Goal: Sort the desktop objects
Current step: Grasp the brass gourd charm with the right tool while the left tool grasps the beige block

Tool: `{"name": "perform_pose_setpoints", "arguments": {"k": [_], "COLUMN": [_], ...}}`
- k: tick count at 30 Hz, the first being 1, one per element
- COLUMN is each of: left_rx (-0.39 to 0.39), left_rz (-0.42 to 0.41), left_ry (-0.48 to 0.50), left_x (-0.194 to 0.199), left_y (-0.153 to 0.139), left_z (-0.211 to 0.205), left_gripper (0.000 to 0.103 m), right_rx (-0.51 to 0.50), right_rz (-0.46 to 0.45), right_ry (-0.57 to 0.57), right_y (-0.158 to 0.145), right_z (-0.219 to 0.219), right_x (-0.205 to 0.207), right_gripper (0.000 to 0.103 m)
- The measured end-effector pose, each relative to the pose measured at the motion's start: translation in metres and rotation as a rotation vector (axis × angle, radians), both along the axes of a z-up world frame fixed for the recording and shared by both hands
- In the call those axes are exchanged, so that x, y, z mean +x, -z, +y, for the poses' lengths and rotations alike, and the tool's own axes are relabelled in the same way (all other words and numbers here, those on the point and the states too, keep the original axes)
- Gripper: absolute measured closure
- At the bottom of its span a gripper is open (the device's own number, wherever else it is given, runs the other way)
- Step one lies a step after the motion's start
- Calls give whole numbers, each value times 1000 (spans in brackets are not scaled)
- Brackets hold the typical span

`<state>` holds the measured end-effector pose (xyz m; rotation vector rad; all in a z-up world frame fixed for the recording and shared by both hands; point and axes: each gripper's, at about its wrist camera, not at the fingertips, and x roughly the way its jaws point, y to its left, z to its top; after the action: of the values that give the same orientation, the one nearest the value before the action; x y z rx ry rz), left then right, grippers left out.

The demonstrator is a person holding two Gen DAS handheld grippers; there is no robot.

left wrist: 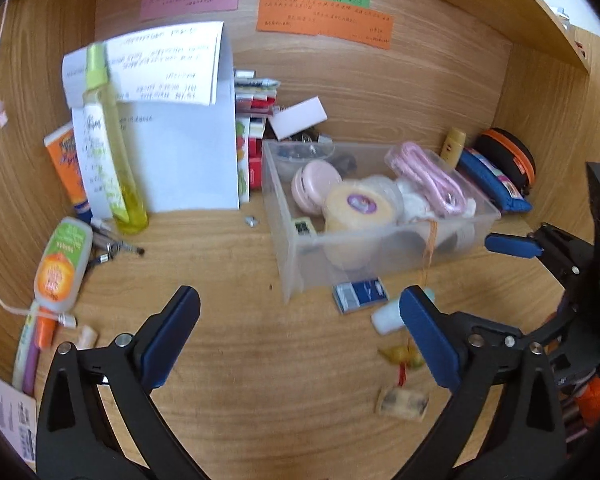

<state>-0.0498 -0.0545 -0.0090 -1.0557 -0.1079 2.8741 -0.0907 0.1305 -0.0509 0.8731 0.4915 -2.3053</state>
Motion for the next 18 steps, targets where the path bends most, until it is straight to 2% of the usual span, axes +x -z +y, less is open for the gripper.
{"name": "perform_pose_setpoints", "arguments": {"k": [6,7,10,14,18], "left_rx": [-18,-16,-27,-61,-64], "left_rz": [-62,-74,-97,-119,-125], "left_ry": [-9,-8,-8,-1,15], "left_x": [21,25,32,40,46], "left_y": [22,27,36,45,48], "left_z": [-5,-6,-8,-6,-7], "left_gripper": [2,2,2,2,2], "right_rx": [1,1,28,35,21], "right_rz": [-68,-84,-113,-140,-141], "right_ry": [-22,-29,-56,-89,-119], "right_y": [13,16,26,32,30], "right_z": [-2,-4,-12,-22,-30], "right_x": [7,8,12,18,25], "right_gripper": [21,25,46,60,62]}}
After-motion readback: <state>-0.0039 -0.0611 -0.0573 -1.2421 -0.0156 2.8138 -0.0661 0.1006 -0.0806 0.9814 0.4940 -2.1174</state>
